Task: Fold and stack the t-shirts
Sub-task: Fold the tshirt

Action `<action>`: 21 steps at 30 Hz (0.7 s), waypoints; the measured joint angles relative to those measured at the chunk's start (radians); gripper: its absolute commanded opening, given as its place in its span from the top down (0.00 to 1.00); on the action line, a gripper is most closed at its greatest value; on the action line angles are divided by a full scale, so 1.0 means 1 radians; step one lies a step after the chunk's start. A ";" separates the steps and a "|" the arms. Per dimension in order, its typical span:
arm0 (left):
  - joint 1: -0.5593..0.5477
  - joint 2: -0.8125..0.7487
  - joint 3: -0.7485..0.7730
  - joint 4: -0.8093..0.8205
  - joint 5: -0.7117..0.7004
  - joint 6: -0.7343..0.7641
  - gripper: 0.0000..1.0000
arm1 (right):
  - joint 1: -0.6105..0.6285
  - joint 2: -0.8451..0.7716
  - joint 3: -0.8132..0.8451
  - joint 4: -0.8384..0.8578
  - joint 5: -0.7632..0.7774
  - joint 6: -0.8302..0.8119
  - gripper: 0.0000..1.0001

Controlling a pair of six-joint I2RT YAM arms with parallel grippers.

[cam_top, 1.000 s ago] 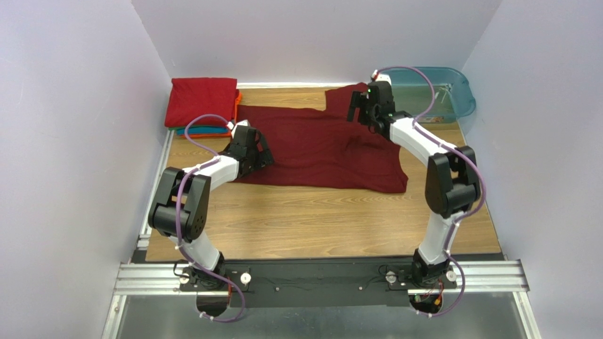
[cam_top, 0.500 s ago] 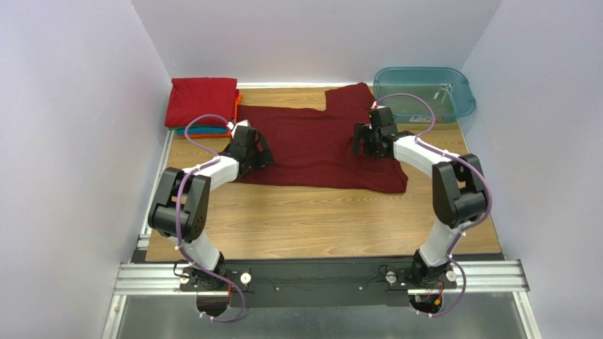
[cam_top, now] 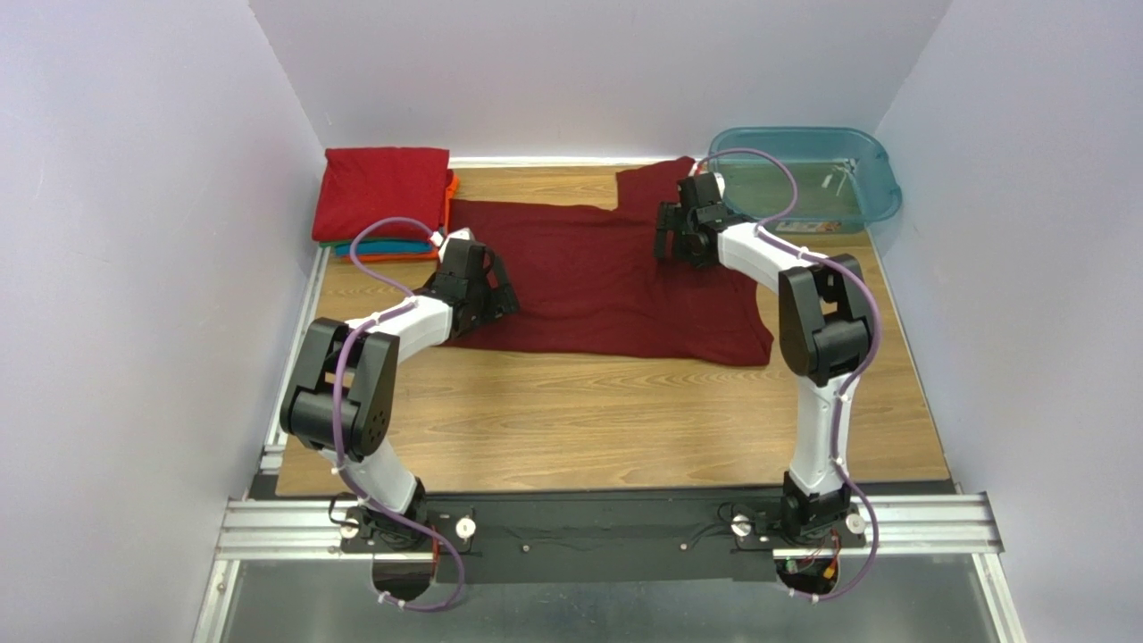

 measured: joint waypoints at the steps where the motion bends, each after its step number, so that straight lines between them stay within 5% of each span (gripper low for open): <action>1: 0.000 0.000 0.000 0.000 0.000 0.000 0.02 | 0.000 0.013 0.022 0.002 0.005 0.006 0.00; 15: 0.000 0.000 0.025 -0.062 -0.002 0.000 0.02 | 0.000 0.068 0.134 -0.024 0.042 -0.021 0.00; 21: 0.000 -0.026 0.042 -0.137 -0.003 -0.005 0.02 | 0.000 -0.113 0.084 -0.040 0.069 -0.013 0.00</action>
